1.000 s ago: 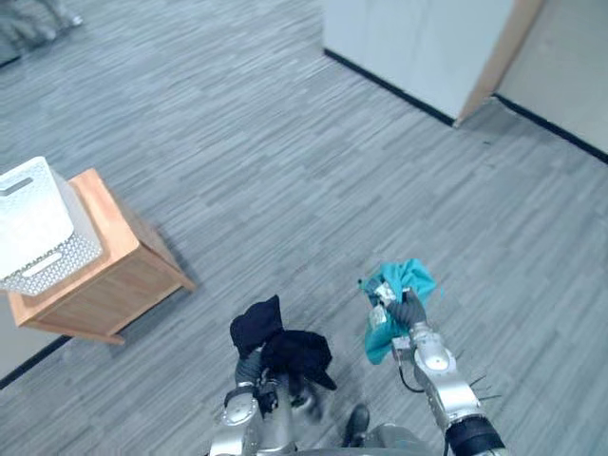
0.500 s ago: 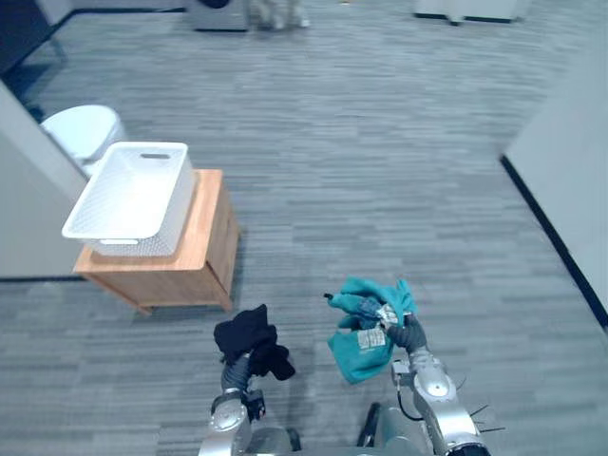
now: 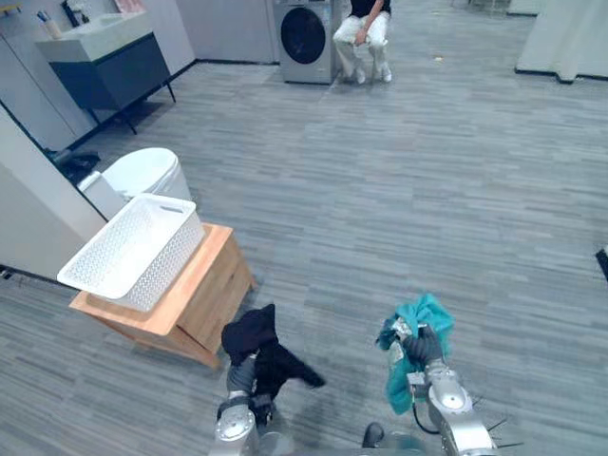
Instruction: Tidy the bed and pick cloth on bed and put in laundry
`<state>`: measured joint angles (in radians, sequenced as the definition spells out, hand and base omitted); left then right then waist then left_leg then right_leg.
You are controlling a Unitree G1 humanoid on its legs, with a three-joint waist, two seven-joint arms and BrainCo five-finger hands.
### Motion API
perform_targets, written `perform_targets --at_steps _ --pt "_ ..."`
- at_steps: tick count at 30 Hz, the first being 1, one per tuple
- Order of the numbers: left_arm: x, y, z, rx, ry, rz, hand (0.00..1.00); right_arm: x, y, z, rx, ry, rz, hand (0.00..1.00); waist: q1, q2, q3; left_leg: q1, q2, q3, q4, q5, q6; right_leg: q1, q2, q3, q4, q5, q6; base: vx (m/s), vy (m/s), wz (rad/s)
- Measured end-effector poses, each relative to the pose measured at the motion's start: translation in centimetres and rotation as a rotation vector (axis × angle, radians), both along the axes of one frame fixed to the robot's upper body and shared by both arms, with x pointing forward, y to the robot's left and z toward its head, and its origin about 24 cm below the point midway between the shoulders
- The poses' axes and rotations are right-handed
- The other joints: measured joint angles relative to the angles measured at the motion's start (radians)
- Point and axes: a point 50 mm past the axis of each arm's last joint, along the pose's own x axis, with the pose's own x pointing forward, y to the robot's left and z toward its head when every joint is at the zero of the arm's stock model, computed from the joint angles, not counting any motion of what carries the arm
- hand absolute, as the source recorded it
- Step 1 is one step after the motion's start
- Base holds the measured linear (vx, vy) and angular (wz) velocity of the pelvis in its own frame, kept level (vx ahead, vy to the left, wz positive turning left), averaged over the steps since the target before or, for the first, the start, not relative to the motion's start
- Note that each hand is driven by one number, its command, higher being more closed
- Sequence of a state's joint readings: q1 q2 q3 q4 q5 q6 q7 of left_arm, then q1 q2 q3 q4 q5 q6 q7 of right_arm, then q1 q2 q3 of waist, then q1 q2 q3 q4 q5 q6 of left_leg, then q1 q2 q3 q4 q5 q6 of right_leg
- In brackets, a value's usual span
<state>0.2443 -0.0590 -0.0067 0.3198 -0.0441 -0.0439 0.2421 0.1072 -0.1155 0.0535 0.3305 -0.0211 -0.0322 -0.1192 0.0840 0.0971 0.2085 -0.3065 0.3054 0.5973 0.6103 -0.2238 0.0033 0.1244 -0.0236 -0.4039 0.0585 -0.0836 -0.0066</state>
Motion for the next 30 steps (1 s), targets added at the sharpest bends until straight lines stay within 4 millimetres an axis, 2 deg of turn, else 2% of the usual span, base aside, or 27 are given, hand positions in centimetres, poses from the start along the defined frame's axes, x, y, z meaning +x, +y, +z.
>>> perform_targets --at_steps 2,3,4,5,6,7,8,9,10,11,12,13,14,15,16,17,18,19,20,21,22,23,25,26,27,28,30 --pt "0.1 -0.1 0.1 0.000 -0.007 -0.005 1.00 0.0 -0.2 0.0 -0.006 0.001 0.002 1.00 -0.003 -0.009 0.001 0.037 -0.061 0.101 -0.214 0.023 -0.021 0.046 -0.006 -0.055 -0.015 -0.012 0.026 0.45 -0.026 0.78" --pt "0.1 0.0 0.1 0.007 -0.006 -0.009 1.00 0.0 -0.4 0.0 -0.016 0.001 0.003 1.00 -0.002 -0.021 -0.002 0.066 -0.109 0.159 -0.356 0.045 -0.023 0.090 -0.008 -0.094 -0.021 -0.027 0.051 0.55 -0.002 0.84" --pt "0.1 0.0 0.1 0.014 -0.004 -0.012 1.00 0.0 -0.5 0.0 -0.027 0.002 0.007 1.00 0.010 -0.026 -0.004 0.077 -0.134 0.169 -0.404 0.058 -0.017 0.124 -0.007 -0.114 -0.021 -0.041 0.074 0.67 0.022 0.84" --pt "-0.1 0.1 0.0 0.016 0.003 -0.005 1.00 -0.3 -0.3 -0.2 -0.026 0.011 0.011 1.00 0.029 -0.044 -0.013 0.102 -0.156 0.153 -0.390 0.108 0.060 0.169 -0.021 -0.130 -0.007 -0.064 0.110 0.68 0.066 0.78" --pt "-0.7 0.2 -0.3 0.017 0.020 0.001 1.00 -0.8 0.1 -0.5 -0.018 0.028 0.016 1.00 0.035 -0.066 -0.028 0.122 -0.170 0.140 -0.386 0.133 0.111 0.163 -0.064 -0.140 0.111 -0.092 0.152 0.58 0.095 0.74" --pt "-0.9 0.3 -0.4 0.017 0.027 0.003 1.00 -0.9 0.2 -0.6 -0.013 0.033 0.019 1.00 0.034 -0.063 -0.034 0.148 -0.180 0.125 -0.392 0.140 0.125 0.137 -0.095 -0.142 0.226 -0.102 0.163 0.57 0.159 0.88" --pt "-1.1 0.5 -0.5 0.024 0.034 0.007 1.00 -1.1 0.7 -0.8 -0.001 0.037 0.022 1.00 0.025 -0.079 -0.032 0.183 -0.218 0.083 -0.406 0.129 0.148 0.031 -0.188 -0.120 0.554 -0.069 0.119 0.44 0.142 0.83" --pt "-1.1 0.6 -0.5 0.028 0.034 0.006 1.00 -1.1 0.9 -0.8 0.004 0.038 0.023 1.00 0.012 -0.095 -0.029 0.202 -0.242 0.053 -0.413 0.121 0.159 -0.035 -0.234 -0.085 0.722 -0.024 0.081 0.52 0.131 1.45" --pt "-0.9 1.3 -0.4 0.060 0.039 -0.006 1.00 -1.1 1.8 -0.9 0.035 0.039 0.023 1.00 -0.018 -0.125 -0.020 0.242 -0.290 -0.023 -0.425 0.116 0.160 -0.130 -0.282 -0.010 0.955 -0.034 0.096 0.52 0.048 1.93" --pt "-0.5 1.5 -0.3 0.079 0.041 -0.033 1.00 -1.2 2.5 -1.1 0.058 0.044 0.034 1.00 -0.048 -0.125 -0.014 0.296 -0.310 -0.086 -0.444 0.116 0.159 -0.182 -0.295 0.019 1.009 -0.074 0.101 0.55 0.017 1.98" --pt "-0.3 1.5 -0.2 0.092 0.036 -0.048 1.00 -1.2 2.8 -1.0 0.063 0.044 0.044 1.00 -0.050 -0.118 -0.009 0.326 -0.313 -0.116 -0.455 0.116 0.158 -0.198 -0.292 0.026 0.982 -0.098 0.101 0.55 -0.048 1.77" --pt "0.2 1.6 0.1 0.122 0.017 -0.069 1.00 -1.3 3.3 -1.1 0.067 0.047 0.069 1.00 -0.056 -0.104 -0.003 0.368 -0.314 -0.173 -0.467 0.111 0.148 -0.230 -0.277 0.041 0.864 -0.141 0.101 0.52 -0.118 1.34" --pt "0.7 1.6 0.4 0.135 -0.001 -0.076 1.00 -1.3 3.7 -1.0 0.074 0.039 0.080 1.00 -0.059 -0.102 -0.003 0.387 -0.314 -0.222 -0.473 0.105 0.138 -0.258 -0.241 0.098 0.723 -0.151 0.093 0.58 -0.211 1.77" --pt "1.4 1.4 0.8 0.144 -0.029 -0.087 1.00 -1.2 4.0 -0.9 0.086 0.027 0.081 1.00 -0.070 -0.103 -0.004 0.396 -0.313 -0.296 -0.473 0.095 0.121 -0.286 -0.181 0.228 0.497 -0.143 0.099 0.54 -0.292 1.73" --pt "1.9 1.1 1.1 0.156 -0.047 -0.111 1.00 -1.4 4.0 -0.9 0.094 0.025 0.077 1.00 -0.076 -0.111 -0.009 0.401 -0.317 -0.341 -0.476 0.084 0.102 -0.287 -0.145 0.339 0.319 -0.111 0.127 0.48 -0.352 1.93" --pt "2.3 0.7 1.2 0.181 -0.059 -0.156 1.00 -1.8 4.0 -1.1 0.104 0.033 0.068 1.00 -0.069 -0.135 -0.016 0.415 -0.330 -0.392 -0.475 0.070 0.077 -0.288 -0.135 0.451 0.160 -0.040 0.164 0.37 -0.328 1.52" --pt "2.3 0.6 1.1 0.196 -0.053 -0.180 1.00 -2.2 4.0 -1.4 0.115 0.045 0.061 1.00 -0.068 -0.145 -0.016 0.426 -0.340 -0.415 -0.464 0.056 0.060 -0.286 -0.141 0.479 0.130 0.012 0.174 0.38 -0.387 1.71" --pt "1.9 0.8 0.8 0.222 -0.036 -0.215 1.00 -3.3 4.6 -1.9 0.139 0.076 0.055 1.00 -0.072 -0.188 -0.029 0.432 -0.357 -0.458 -0.410 0.005 0.035 -0.278 -0.157 0.490 0.149 0.111 0.166 0.33 -0.359 1.57" --pt "1.6 1.0 0.5 0.237 -0.019 -0.229 1.00 -3.8 4.8 -2.2 0.151 0.092 0.055 1.00 -0.076 -0.192 -0.032 0.423 -0.352 -0.494 -0.331 -0.049 0.026 -0.266 -0.154 0.478 0.188 0.116 0.159 0.39 -0.451 1.45" --pt "1.1 0.3 -0.1 0.207 0.010 -0.226 1.00 -4.0 4.2 -2.3 0.133 0.101 0.065 1.00 -0.072 -0.138 -0.032 0.395 -0.287 -0.513 -0.240 -0.105 -0.011 -0.250 -0.121 0.418 0.215 0.085 0.137 0.32 -0.380 1.20" --pt "0.9 -0.5 -0.3 0.183 0.017 -0.229 1.00 -4.0 3.6 -1.7 0.125 0.078 0.073 1.00 -0.079 -0.078 -0.039 0.345 -0.215 -0.511 -0.150 -0.143 -0.025 -0.219 -0.084 0.350 0.190 0.046 0.114 0.32 -0.373 1.16" --pt "1.1 -1.1 -0.2 0.159 0.008 -0.233 1.00 -3.5 3.2 -1.1 0.114 0.046 0.079 1.00 -0.090 -0.051 -0.029 0.307 -0.174 -0.485 -0.077 -0.124 -0.050 -0.191 -0.069 0.305 0.167 0.035 0.096 0.26 -0.309 1.12" --pt "1.1 -1.6 -0.2 0.141 0.005 -0.233 1.00 -2.8 3.0 -0.3 0.104 0.004 0.091 1.00 -0.094 -0.046 -0.021 0.255 -0.117 -0.388 0.020 -0.057 -0.078 -0.145 -0.067 0.259 0.137 0.038 0.063 0.20 -0.258 0.68" --pt "1.1 -1.7 -0.2 0.137 0.004 -0.232 1.00 -2.7 3.1 0.0 0.105 -0.008 0.091 1.00 -0.096 -0.053 -0.017 0.243 -0.094 -0.342 0.043 -0.041 -0.087 -0.124 -0.070 0.243 0.120 0.042 0.056 0.16 -0.167 0.61" --pt "1.2 -1.9 -0.2 0.133 0.001 -0.234 1.00 -2.4 3.1 0.3 0.108 -0.029 0.091 1.00 -0.098 -0.071 -0.013 0.282 -0.052 -0.208 0.004 -0.050 -0.062 -0.075 -0.085 0.202 0.086 0.054 0.058 0.17 -0.117 0.55" --pt "1.4 -2.1 -0.1 0.128 -0.006 -0.240 1.00 -2.2 3.0 0.5 0.105 -0.038 0.087 1.00 -0.103 -0.076 -0.015 0.306 -0.046 -0.155 -0.098 -0.049 -0.057 -0.061 -0.090 0.187 0.075 0.057 0.056 0.16 -0.092 0.49" --pt "1.6 -2.3 0.2 0.120 -0.023 -0.244 1.00 -1.8 2.7 0.9 0.096 -0.061 0.086 1.00 -0.109 -0.058 -0.027 0.323 -0.071 -0.163 -0.284 0.044 -0.056 -0.064 -0.087 0.181 0.054 0.056 0.067 0.12 -0.008 0.22"
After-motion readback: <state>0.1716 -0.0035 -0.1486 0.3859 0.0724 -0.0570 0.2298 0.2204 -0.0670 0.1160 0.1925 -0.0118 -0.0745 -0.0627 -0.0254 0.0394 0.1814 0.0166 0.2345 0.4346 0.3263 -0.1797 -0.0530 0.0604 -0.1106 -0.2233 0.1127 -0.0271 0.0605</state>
